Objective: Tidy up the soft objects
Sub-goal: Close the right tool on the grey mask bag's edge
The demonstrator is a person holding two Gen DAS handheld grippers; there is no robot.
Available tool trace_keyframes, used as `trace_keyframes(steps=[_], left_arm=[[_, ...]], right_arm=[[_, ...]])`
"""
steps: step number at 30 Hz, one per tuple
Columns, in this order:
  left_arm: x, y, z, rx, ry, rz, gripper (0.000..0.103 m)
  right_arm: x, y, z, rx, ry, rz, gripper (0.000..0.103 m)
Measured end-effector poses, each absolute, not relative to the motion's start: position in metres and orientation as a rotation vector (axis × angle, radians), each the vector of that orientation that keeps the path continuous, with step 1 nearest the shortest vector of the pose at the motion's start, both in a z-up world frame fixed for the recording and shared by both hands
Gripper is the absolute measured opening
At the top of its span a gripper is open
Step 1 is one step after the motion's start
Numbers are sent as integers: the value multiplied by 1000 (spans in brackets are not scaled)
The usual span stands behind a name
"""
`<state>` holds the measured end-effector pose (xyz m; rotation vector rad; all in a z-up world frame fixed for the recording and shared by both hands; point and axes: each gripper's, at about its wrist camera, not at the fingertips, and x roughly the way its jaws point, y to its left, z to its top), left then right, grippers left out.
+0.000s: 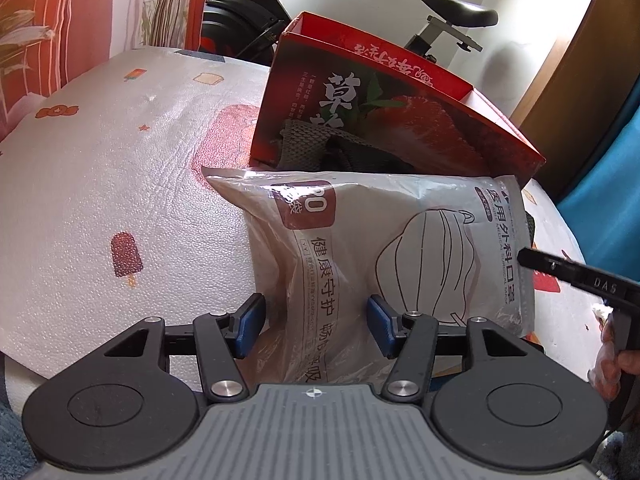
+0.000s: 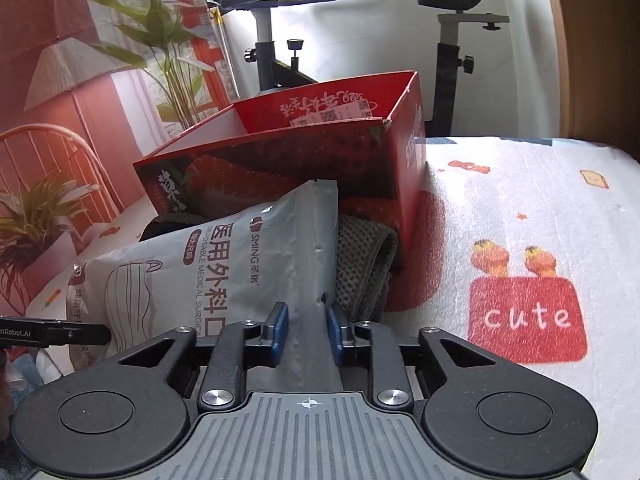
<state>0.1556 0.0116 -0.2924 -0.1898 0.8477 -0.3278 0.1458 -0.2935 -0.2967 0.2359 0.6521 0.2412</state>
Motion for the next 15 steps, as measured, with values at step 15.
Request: trace_keyframes(steps=[15], left_arm=[[158, 10, -292, -190, 848, -320, 60]], right_arm=[[163, -289, -290, 216, 683, 322, 42]])
